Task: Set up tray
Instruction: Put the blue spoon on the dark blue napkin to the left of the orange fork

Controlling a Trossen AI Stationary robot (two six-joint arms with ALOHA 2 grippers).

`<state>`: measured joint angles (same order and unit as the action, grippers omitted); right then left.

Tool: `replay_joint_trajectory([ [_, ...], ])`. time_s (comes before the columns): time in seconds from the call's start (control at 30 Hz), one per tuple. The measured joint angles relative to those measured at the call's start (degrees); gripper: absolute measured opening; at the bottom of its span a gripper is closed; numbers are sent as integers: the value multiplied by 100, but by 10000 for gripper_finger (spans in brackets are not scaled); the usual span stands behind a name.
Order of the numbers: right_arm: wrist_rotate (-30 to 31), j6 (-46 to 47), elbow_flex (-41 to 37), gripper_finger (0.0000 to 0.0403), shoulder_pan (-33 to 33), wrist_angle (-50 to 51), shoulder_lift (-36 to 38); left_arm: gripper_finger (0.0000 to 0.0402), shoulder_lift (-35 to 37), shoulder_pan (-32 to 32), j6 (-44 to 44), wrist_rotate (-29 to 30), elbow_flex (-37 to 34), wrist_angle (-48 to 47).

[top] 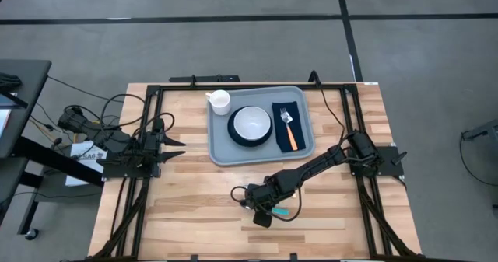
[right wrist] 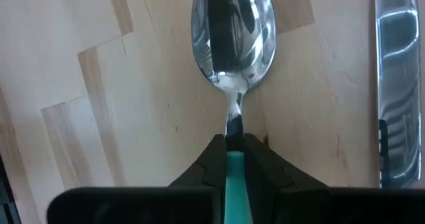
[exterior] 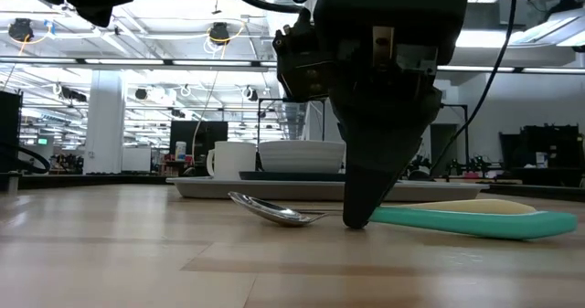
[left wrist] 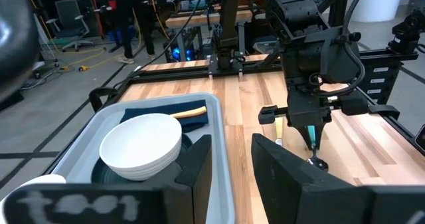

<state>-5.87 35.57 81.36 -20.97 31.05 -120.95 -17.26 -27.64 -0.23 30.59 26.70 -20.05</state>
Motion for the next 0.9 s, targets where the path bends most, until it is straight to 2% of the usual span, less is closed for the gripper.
replay_joint_trajectory([
  [0.2,15,67,-4,44,0,-7,-7,96,0,0,0,-2,0,0],
  [0.37,-10,103,-4,20,2,-9,-7,96,0,1,0,-2,0,0],
  [0.6,0,187,26,24,-31,30,19,96,0,1,0,0,0,0],
  [0.9,-12,43,599,20,-31,1146,-2,96,0,0,0,0,0,0],
])
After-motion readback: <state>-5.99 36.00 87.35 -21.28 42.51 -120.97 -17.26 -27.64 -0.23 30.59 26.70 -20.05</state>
